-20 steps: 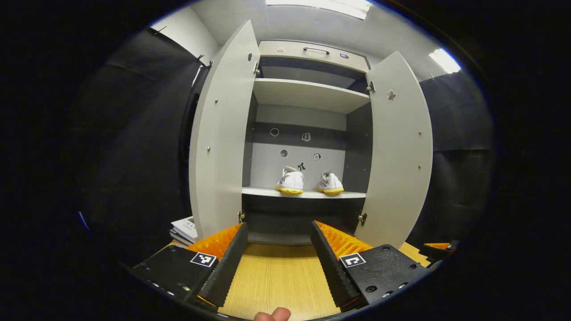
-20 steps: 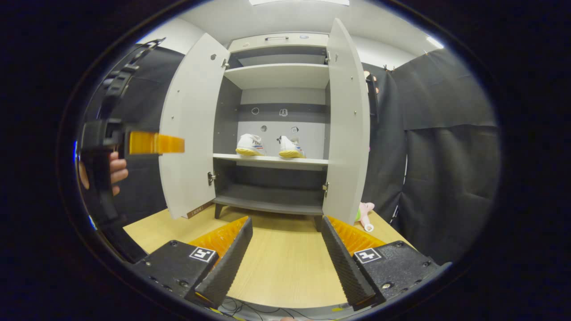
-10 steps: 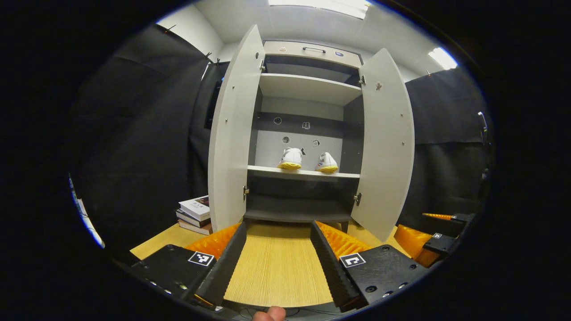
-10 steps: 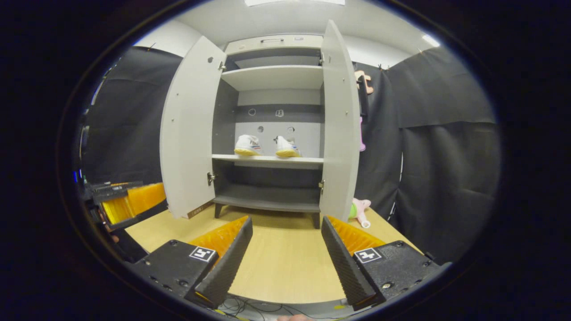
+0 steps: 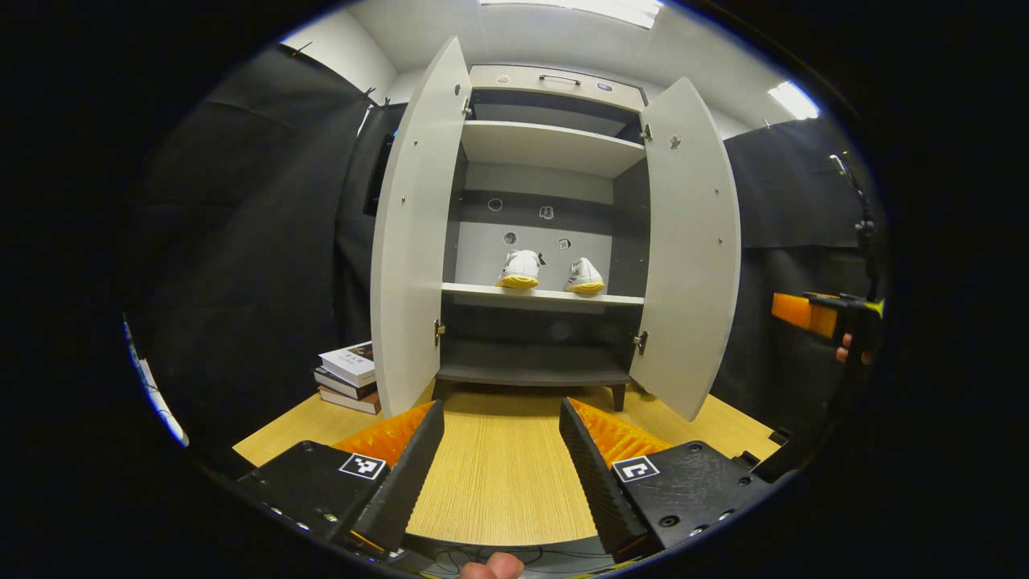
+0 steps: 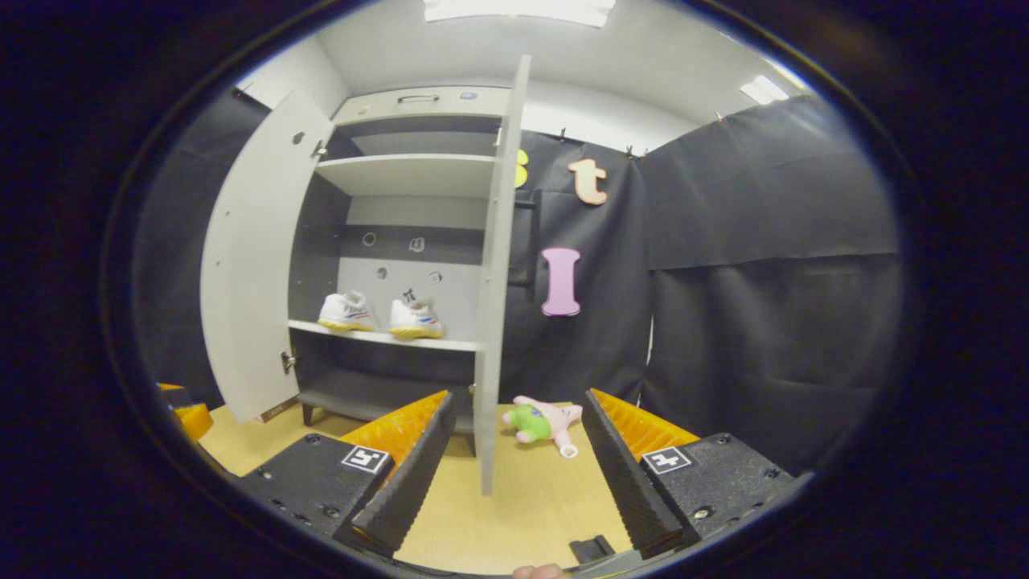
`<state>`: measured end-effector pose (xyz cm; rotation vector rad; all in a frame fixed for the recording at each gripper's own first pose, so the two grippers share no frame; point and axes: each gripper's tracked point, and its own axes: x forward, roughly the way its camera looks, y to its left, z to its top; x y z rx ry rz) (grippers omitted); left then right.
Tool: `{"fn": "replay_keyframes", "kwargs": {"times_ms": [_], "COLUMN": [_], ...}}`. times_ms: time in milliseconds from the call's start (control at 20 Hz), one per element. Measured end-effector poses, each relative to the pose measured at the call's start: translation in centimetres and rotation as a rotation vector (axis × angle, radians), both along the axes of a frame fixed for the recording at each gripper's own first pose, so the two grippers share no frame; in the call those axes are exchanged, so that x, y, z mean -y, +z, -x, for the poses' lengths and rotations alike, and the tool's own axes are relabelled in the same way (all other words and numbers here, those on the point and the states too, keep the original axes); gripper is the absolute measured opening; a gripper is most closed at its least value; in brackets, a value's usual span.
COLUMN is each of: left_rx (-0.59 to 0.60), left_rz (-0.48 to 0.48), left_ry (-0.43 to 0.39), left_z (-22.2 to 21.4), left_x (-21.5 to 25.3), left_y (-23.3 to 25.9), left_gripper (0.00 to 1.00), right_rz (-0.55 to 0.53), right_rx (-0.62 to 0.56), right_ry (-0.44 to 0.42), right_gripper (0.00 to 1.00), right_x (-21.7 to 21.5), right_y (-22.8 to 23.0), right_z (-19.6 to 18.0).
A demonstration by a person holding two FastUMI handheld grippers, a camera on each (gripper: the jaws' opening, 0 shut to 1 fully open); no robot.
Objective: Grab one shoe with the right hand and put it into the shoe cabinet, grab the other shoe with the left hand and put it into the shoe cabinet; then close the right door with the right hand and the left door with the left hand.
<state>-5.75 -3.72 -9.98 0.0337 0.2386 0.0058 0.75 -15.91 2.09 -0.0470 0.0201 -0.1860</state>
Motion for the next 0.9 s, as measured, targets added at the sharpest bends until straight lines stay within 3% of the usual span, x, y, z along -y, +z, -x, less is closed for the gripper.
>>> {"fn": "replay_keyframes", "kwargs": {"times_ms": [250, 500, 900], "left_rx": [0.001, -0.004, -0.018], "left_rz": [-0.017, -0.034, -0.036], "left_ry": [-0.006, -0.003, 0.010], "left_z": [0.0, -0.2, -0.3], "left_x": [-0.1, -0.3, -0.7], "left_y": [-0.1, -0.1, -0.3], "left_gripper": [0.87, 0.87, 0.87], "right_rz": [-0.030, -0.105, -0.100], "right_rx": [0.053, 0.036, 0.049], "right_ry": [-0.098, -0.079, -0.097], "right_gripper": [0.99, 0.99, 0.99], "right_x": [5.7, 8.0, 10.2], "right_y": [4.7, 7.6, 11.1], "right_z": [-3.7, -8.9, -14.6]}}
